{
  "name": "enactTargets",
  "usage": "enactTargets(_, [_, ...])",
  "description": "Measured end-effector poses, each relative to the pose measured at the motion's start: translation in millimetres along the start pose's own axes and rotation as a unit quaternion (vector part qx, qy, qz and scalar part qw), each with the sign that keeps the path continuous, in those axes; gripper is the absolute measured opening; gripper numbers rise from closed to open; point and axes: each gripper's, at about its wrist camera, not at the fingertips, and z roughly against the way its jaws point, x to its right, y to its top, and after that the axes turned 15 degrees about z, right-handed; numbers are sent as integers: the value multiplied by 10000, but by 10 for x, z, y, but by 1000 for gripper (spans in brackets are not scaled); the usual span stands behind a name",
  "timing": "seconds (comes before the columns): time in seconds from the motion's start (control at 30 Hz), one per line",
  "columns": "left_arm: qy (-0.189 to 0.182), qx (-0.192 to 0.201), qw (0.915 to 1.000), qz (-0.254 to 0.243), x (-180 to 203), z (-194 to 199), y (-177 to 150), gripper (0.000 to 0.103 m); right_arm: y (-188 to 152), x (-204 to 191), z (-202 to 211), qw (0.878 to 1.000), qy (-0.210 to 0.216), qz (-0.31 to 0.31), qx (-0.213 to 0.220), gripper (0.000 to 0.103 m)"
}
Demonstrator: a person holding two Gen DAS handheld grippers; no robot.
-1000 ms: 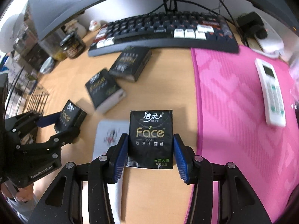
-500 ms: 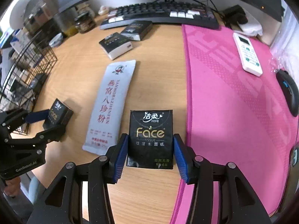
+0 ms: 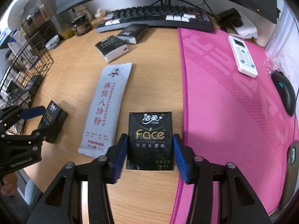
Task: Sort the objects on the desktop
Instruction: 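Grasp a black Face tissue pack with the right gripper while the left grasps another, then carry both Face packs over the wire basket and release them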
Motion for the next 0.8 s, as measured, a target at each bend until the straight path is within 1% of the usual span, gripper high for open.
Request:
enactTargets(0.1, [-15, -41, 10000, -4, -10, 30, -9, 52, 4, -10, 26, 10000, 24, -6, 22, 47])
enactTargets(0.2, [-58, 14, 10000, 35, -23, 145, 7, 52, 33, -16, 85, 9999, 123, -44, 57, 47])
enactTargets(0.33, [-147, -2, 9997, 197, -73, 404, 66, 52, 86, -6, 221, 9986, 437, -299, 49, 47])
enactTargets(0.43, [-123, 162, 9996, 187, -104, 678, 146, 52, 207, -122, 362, 9987, 476, -165, 46, 47])
enactTargets(0.5, [-150, 323, 9989, 290, -190, 882, 214, 52, 344, -207, 473, 9984, 556, -63, 115, 47])
enactTargets(0.6, [-162, 530, 9967, 590, -445, 1144, 284, 52, 612, -419, 680, 9968, 720, 151, 309, 47])
enactTargets(0.67, [-93, 708, 9935, 883, -714, 1340, 303, 52, 786, -599, 800, 9947, 858, 342, 447, 47])
enactTargets(0.73, [-20, 839, 9905, 1089, -947, 1471, 292, 52, 1023, -873, 925, 9910, 974, 685, 613, 47])
enactTargets(0.77, [57, 912, 9876, 1275, -1137, 1545, 281, 52, 1105, -1002, 962, 9889, 1034, 826, 681, 47])
enactTargets(0.8, [115, 926, 9860, 1385, -1247, 1564, 271, 52, 1213, -1173, 991, 9854, 1149, 1014, 748, 47])
